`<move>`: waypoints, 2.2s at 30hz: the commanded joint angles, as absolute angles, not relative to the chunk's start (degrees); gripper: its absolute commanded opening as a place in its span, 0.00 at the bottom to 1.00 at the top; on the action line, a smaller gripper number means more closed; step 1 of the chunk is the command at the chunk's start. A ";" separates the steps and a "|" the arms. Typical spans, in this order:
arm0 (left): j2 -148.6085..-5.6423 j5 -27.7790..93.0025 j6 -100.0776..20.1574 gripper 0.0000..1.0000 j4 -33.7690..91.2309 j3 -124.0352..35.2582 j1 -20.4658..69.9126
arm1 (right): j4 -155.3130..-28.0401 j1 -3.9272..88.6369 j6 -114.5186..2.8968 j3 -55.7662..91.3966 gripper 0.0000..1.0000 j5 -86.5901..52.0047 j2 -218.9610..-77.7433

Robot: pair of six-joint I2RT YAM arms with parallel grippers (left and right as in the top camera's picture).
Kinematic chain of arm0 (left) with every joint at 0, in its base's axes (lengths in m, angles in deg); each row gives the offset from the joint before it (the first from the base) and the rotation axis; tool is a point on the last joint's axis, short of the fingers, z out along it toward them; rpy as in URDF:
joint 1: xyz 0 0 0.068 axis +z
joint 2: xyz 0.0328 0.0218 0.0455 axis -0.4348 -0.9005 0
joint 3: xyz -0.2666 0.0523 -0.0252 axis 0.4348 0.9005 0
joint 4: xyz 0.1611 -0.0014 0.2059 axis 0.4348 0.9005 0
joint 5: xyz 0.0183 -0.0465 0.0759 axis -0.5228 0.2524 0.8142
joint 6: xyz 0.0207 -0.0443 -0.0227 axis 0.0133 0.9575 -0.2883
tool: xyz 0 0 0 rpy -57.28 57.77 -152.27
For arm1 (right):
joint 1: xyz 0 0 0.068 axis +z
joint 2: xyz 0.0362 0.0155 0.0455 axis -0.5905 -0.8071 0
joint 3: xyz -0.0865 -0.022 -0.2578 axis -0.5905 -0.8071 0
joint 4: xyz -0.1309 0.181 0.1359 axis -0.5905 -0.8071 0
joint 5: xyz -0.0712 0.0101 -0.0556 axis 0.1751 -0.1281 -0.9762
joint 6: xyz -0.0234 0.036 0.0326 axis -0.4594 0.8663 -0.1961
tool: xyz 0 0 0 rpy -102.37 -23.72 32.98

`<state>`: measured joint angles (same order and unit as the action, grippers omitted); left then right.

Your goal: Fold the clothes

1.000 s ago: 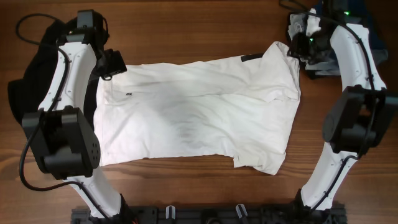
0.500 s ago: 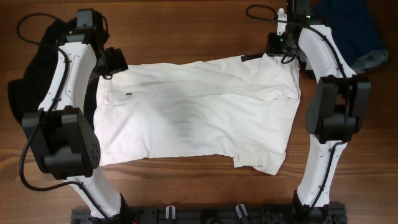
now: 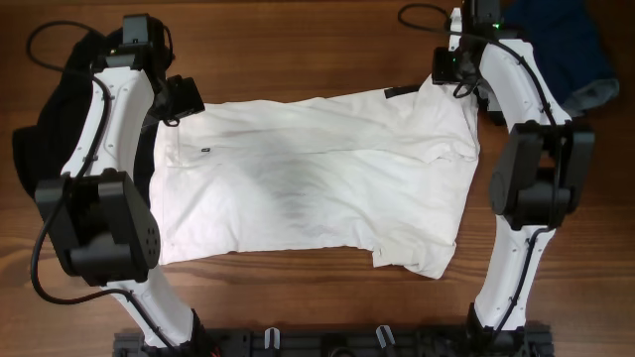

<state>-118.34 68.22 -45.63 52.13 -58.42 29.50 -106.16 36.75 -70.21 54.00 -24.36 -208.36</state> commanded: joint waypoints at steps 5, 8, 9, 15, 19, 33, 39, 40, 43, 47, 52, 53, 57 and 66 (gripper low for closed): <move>-118.10 67.28 -45.57 0.95 52.22 -58.09 29.70 | -103.10 36.66 -69.71 53.89 0.45 -25.46 -207.20; -118.10 67.30 -45.57 0.96 52.41 -58.09 29.72 | -103.42 36.64 -69.56 53.89 0.40 -24.63 -208.19; -118.10 67.30 -45.57 0.96 52.50 -58.09 29.74 | -103.62 36.60 -69.52 53.89 0.36 -24.14 -208.34; -118.10 67.30 -45.59 0.98 52.57 -58.09 29.76 | -104.41 36.31 -69.12 53.89 0.17 -24.06 -208.43; -118.10 67.30 -45.59 0.98 52.59 -58.09 29.76 | -105.57 35.68 -69.14 53.89 0.17 -24.04 -208.54; -118.10 67.30 -45.57 0.99 52.59 -58.09 29.76 | -106.51 35.46 -72.75 53.74 0.43 -20.56 -209.39; -118.10 67.30 -45.57 0.99 52.59 -58.09 29.76 | -106.00 35.46 -72.66 53.30 0.35 -20.36 -210.57; -118.10 67.30 -45.57 0.99 52.59 -58.09 29.76 | -105.85 35.46 -72.66 53.30 0.33 -20.39 -210.57; -118.10 67.30 -45.57 0.99 52.59 -58.09 29.76 | -105.61 35.46 -72.58 53.30 0.24 -20.39 -210.59; -118.10 67.30 -45.57 0.99 52.59 -58.09 29.76 | -105.54 35.46 -72.58 53.30 0.15 -20.41 -210.81; -118.10 67.30 -45.57 0.99 52.59 -58.09 29.76 | -105.63 35.46 -72.55 53.30 0.04 -20.39 -211.57; -118.10 67.30 -45.57 0.99 52.59 -58.09 29.76 | -105.63 35.44 -72.49 53.30 0.04 -20.39 -211.64; -118.10 67.30 -45.57 1.00 52.59 -58.09 29.76 | -105.33 35.09 -71.79 53.32 0.04 -20.98 -211.64; -118.10 67.30 -45.57 0.99 52.54 -58.09 29.76 | -108.67 30.32 -67.74 54.35 0.04 -22.33 -209.21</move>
